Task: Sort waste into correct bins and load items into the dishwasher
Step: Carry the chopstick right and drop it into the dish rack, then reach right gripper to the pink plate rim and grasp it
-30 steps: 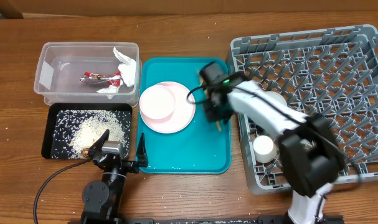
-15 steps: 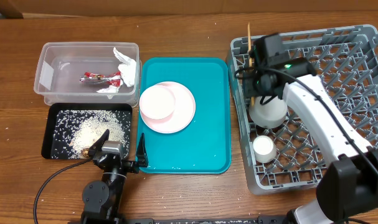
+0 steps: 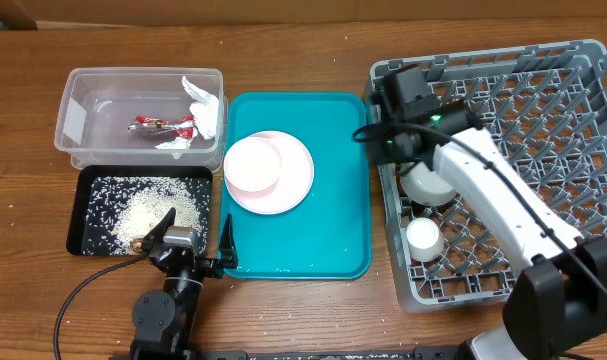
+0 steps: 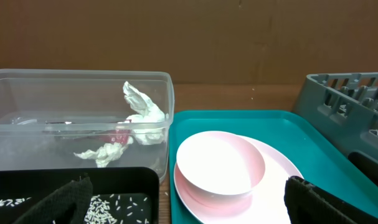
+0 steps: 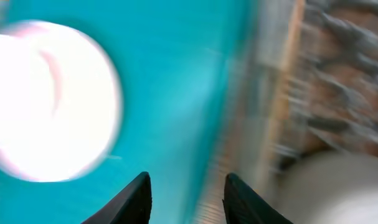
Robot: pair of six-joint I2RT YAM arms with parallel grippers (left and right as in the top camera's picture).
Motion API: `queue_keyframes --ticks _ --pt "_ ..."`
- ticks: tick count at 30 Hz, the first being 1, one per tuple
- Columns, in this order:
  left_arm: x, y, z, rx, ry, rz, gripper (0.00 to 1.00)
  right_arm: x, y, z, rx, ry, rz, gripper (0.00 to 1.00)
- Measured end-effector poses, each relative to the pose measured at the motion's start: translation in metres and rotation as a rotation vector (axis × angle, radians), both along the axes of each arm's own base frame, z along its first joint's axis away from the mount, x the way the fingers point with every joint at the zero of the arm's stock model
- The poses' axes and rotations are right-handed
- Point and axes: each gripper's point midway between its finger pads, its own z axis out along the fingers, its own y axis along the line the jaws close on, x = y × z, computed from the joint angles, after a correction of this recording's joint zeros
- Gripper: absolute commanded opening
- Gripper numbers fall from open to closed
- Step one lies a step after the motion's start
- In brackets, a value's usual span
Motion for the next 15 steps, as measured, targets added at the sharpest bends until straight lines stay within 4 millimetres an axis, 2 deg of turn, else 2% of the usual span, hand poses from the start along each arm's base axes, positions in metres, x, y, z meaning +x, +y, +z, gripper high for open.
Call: queue_keyframes --ticks 5,8,10,15 --pt "0.0 0.0 0.0 0.0 0.0 0.0 1.0 -0.004 0.077 0.024 0.183 -0.077 0.081 0.41" --pt "0.0 0.0 0.0 0.0 0.0 0.0 1.0 -0.004 0.12 0.026 0.262 -0.11 0.111 0.46" --pt "0.0 0.0 0.0 0.0 0.0 0.0 1.0 -0.005 0.14 0.009 0.264 -0.096 0.113 0.48" --pt "0.0 0.0 0.0 0.0 0.0 0.0 1.0 -0.01 0.159 -0.049 0.206 -0.018 0.091 0.51"
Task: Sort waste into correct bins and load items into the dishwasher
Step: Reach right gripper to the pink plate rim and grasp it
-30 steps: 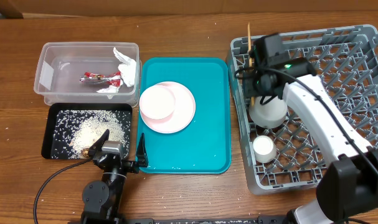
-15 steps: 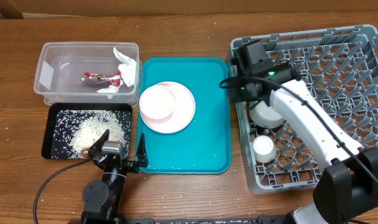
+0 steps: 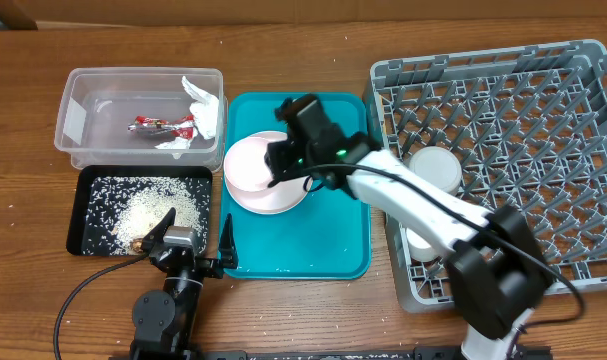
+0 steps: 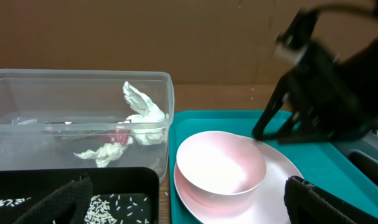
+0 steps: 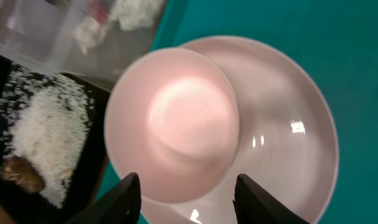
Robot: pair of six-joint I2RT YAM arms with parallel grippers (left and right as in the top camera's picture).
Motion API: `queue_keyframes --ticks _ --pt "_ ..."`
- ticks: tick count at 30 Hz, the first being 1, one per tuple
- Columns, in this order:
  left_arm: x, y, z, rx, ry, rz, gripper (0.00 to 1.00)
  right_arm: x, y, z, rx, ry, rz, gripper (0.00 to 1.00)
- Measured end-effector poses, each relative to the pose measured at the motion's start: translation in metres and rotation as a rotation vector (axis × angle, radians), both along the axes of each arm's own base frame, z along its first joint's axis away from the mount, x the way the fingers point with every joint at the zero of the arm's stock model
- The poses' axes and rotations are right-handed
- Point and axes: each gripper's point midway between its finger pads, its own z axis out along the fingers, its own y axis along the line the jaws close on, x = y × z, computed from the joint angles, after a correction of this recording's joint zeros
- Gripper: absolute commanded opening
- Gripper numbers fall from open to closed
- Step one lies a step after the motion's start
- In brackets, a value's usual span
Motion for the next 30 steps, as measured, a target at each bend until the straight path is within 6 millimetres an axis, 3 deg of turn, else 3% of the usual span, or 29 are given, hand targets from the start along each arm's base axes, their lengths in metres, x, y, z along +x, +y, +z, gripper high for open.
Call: queue_keyframes --ticks 1,3,7,10,17,20,24,27,30 --pt "0.0 0.0 0.0 0.0 0.0 0.0 1.0 0.0 0.0 -0.01 -0.016 0.014 -0.004 0.51" --pt "0.0 0.0 0.0 0.0 0.0 0.0 1.0 0.0 -0.003 -0.028 -0.043 0.041 -0.019 0.31" --pt "0.0 0.0 0.0 0.0 0.0 0.0 1.0 -0.001 -0.007 -0.046 -0.074 0.072 -0.038 0.11" --pt "0.0 0.0 0.0 0.0 0.0 0.0 1.0 -0.001 -0.009 -0.046 -0.078 0.073 -0.045 0.04" --pt "0.0 0.0 0.0 0.0 0.0 0.0 1.0 -0.002 -0.023 -0.044 -0.137 0.071 -0.075 0.04" --pt "0.0 0.0 0.0 0.0 0.0 0.0 1.0 0.0 -0.03 -0.026 -0.15 0.031 -0.098 0.04" --pt "0.0 0.0 0.0 0.0 0.0 0.0 1.0 0.005 -0.046 0.02 -0.16 -0.066 -0.148 0.04" --pt "0.0 0.0 0.0 0.0 0.0 0.0 1.0 0.006 -0.075 0.063 -0.214 -0.169 -0.231 0.04" --pt "0.0 0.0 0.0 0.0 0.0 0.0 1.0 0.007 -0.126 0.112 -0.338 -0.316 -0.393 0.04"
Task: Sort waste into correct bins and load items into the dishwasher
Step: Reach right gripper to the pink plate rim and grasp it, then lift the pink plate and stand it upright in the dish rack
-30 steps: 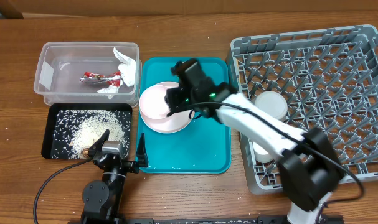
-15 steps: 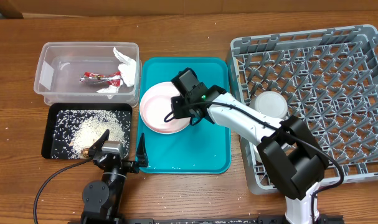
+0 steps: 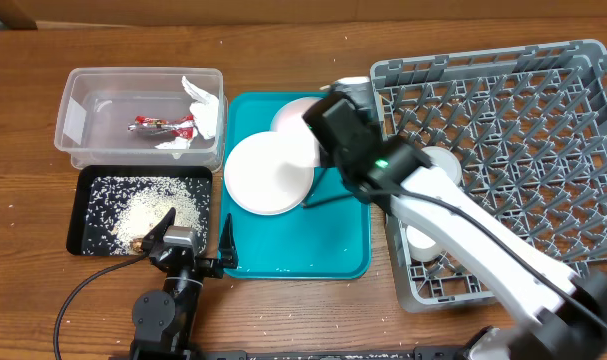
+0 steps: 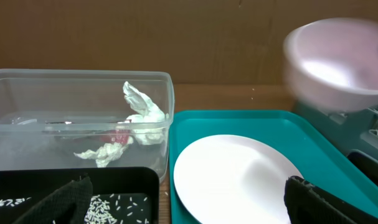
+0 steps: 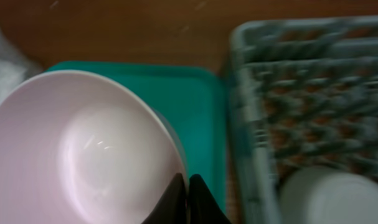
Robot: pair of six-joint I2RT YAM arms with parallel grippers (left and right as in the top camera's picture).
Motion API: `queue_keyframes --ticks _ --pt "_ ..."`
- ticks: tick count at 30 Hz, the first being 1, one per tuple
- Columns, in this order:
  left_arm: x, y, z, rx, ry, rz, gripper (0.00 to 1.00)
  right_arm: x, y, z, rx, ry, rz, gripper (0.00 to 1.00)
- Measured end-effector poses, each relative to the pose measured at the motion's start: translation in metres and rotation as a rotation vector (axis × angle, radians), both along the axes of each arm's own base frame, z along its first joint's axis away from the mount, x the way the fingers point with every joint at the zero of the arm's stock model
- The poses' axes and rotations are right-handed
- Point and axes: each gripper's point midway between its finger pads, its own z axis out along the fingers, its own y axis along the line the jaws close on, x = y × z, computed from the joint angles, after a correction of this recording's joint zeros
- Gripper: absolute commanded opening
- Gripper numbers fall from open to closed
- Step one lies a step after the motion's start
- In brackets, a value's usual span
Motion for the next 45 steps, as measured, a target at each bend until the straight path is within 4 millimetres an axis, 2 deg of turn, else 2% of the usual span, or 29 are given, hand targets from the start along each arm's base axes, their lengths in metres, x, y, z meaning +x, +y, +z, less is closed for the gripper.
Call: queue_keyframes --ticks 5,8,10,12,13,17,21,23,26,29,33,37,45 --pt "0.0 0.0 0.0 0.0 0.0 0.0 1.0 -0.013 -0.105 0.065 -0.354 -0.218 -0.327 0.04" --pt "0.0 0.0 0.0 0.0 0.0 0.0 1.0 -0.018 -0.157 0.085 -0.557 -0.266 -0.478 0.04" --pt "0.0 0.0 0.0 0.0 0.0 0.0 1.0 -0.018 -0.186 0.09 -0.616 -0.265 -0.562 0.04" --pt "0.0 0.0 0.0 0.0 0.0 0.0 1.0 -0.018 -0.226 0.087 -0.666 -0.239 -0.676 0.04" --pt "0.0 0.0 0.0 0.0 0.0 0.0 1.0 -0.017 -0.234 0.086 -0.672 -0.231 -0.696 0.04" --pt "0.0 0.0 0.0 0.0 0.0 0.0 1.0 -0.019 -0.294 0.066 -0.724 -0.148 -0.853 0.04" --pt "0.0 0.0 0.0 0.0 0.0 0.0 1.0 -0.023 -0.325 0.045 -0.756 -0.065 -0.915 0.04" --pt "0.0 0.0 0.0 0.0 0.0 0.0 1.0 -0.024 -0.341 0.028 -0.785 0.005 -0.932 0.04" --pt "0.0 0.0 0.0 0.0 0.0 0.0 1.0 -0.023 -0.35 0.006 -0.805 0.078 -0.927 0.04" --pt "0.0 0.0 0.0 0.0 0.0 0.0 1.0 -0.017 -0.347 -0.012 -0.816 0.121 -0.894 0.04" --pt "0.0 0.0 0.0 0.0 0.0 0.0 1.0 -0.01 -0.338 -0.026 -0.845 0.151 -0.845 0.04" --pt "0.0 0.0 0.0 0.0 0.0 0.0 1.0 -0.005 -0.327 -0.025 -0.874 0.131 -0.816 0.04" --pt "0.0 0.0 0.0 0.0 0.0 0.0 1.0 0.006 -0.279 -0.018 -0.923 0.061 -0.695 0.04"
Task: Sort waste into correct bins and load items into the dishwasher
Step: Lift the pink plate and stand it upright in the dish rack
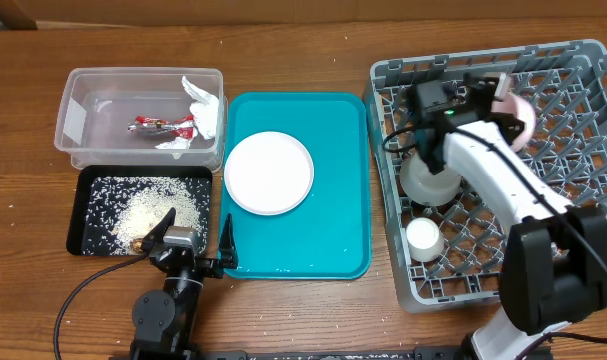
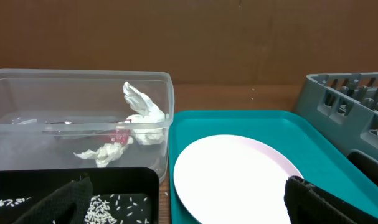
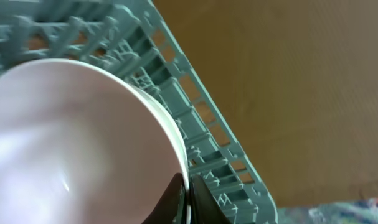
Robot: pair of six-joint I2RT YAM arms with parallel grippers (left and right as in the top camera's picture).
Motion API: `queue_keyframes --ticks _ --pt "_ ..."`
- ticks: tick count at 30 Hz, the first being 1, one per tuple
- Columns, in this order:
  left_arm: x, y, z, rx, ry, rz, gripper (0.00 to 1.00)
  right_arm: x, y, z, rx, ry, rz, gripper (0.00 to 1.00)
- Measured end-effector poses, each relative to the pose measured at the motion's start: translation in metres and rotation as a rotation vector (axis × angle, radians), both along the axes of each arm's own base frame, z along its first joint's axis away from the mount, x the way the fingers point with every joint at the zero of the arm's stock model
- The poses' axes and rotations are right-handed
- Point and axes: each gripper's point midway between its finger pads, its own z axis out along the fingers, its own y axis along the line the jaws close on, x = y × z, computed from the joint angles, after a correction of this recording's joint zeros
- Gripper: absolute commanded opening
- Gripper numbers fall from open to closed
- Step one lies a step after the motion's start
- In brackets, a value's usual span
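My right gripper (image 1: pixel 480 92) is shut on the rim of a pink bowl (image 1: pixel 514 112), which it holds tilted on edge over the far middle of the grey dish rack (image 1: pixel 573 215). In the right wrist view the fingers pinch the bowl (image 3: pixel 83 143) at its rim, with the right gripper (image 3: pixel 186 194) above the rack's bars (image 3: pixel 195 118). A pink plate (image 1: pixel 269 172) lies alone on the teal tray (image 1: pixel 323 245). My left gripper (image 1: pixel 194 248) stands open at the near table edge, and in its own view the left gripper (image 2: pixel 185 202) faces the plate (image 2: pixel 238 180).
A clear bin (image 1: pixel 93 110) with a tissue and wrappers sits at the far left. In front of it is a black tray (image 1: pixel 91 232) of rice. An upturned white bowl (image 1: pixel 429 182) and a small cup (image 1: pixel 424 236) stand in the rack's left side.
My right gripper, with the pink bowl in it, has moved from above the tray's far right corner to over the far part of the rack. The bowl is now tilted on edge. The left arm is still.
The right gripper was empty at the rack's left edge while the bowl sat on the plate. Then it hung open over the bowl. Then it held the bowl lifted off the plate, and now holds it over the rack.
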Motion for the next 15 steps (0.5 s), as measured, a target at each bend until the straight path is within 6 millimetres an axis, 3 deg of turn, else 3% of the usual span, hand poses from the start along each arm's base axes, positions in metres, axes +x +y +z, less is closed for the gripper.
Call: queue_keyframes --ticks 10,15 --pt "0.0 0.0 0.0 0.0 0.0 0.0 1.0 -0.002 0.022 0.002 -0.03 0.042 0.064 0.04" --pt "0.0 0.0 0.0 0.0 -0.001 0.0 1.0 -0.001 0.025 0.018 -0.131 0.016 0.072 0.04"
